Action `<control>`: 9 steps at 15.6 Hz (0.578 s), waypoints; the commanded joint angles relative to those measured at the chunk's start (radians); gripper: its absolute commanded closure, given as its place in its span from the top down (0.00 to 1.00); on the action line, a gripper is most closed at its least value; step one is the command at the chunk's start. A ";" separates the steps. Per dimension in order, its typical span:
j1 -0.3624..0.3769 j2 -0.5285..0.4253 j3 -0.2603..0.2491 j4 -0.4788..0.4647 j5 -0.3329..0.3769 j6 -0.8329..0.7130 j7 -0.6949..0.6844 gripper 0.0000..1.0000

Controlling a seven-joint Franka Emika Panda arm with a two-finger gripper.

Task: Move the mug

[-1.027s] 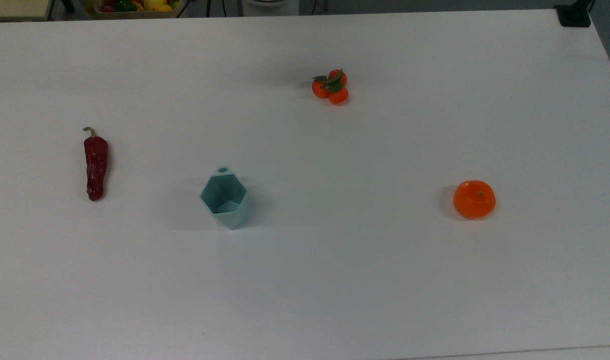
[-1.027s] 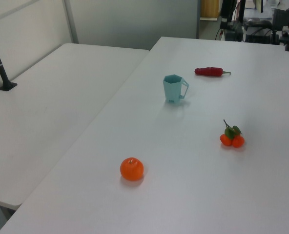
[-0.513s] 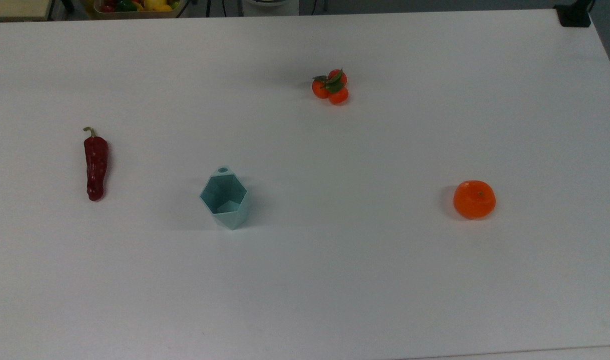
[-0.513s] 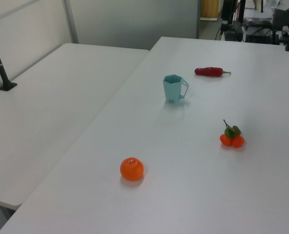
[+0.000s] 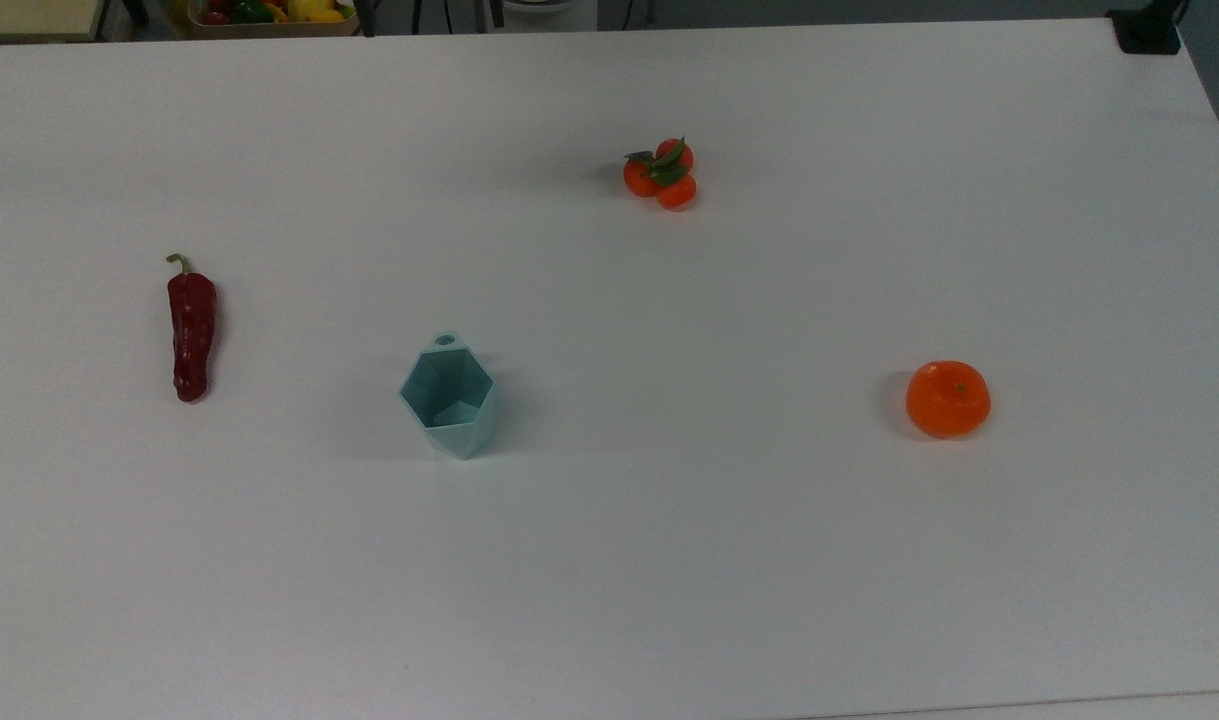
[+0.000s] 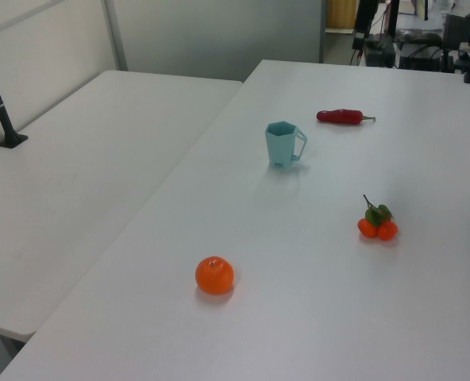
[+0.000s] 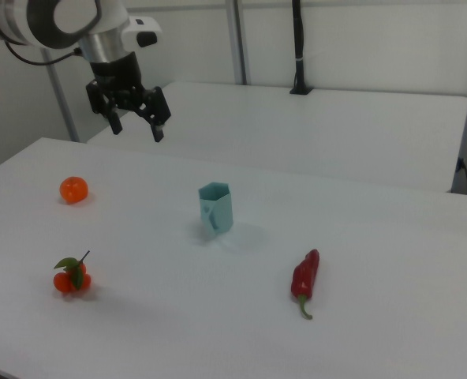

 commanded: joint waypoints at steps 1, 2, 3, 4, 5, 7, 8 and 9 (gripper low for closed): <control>0.012 0.047 -0.037 -0.029 0.009 0.106 -0.061 1.00; 0.010 0.054 -0.037 -0.038 0.011 0.122 -0.075 1.00; 0.009 0.061 -0.046 -0.058 0.012 0.154 -0.102 1.00; 0.007 0.062 -0.051 -0.083 0.015 0.185 -0.110 1.00; 0.009 0.062 -0.058 -0.110 0.015 0.227 -0.110 1.00; 0.007 0.067 -0.062 -0.194 0.015 0.351 -0.110 1.00; 0.009 0.074 -0.063 -0.219 0.015 0.401 -0.110 1.00; 0.007 0.088 -0.068 -0.230 0.015 0.429 -0.110 1.00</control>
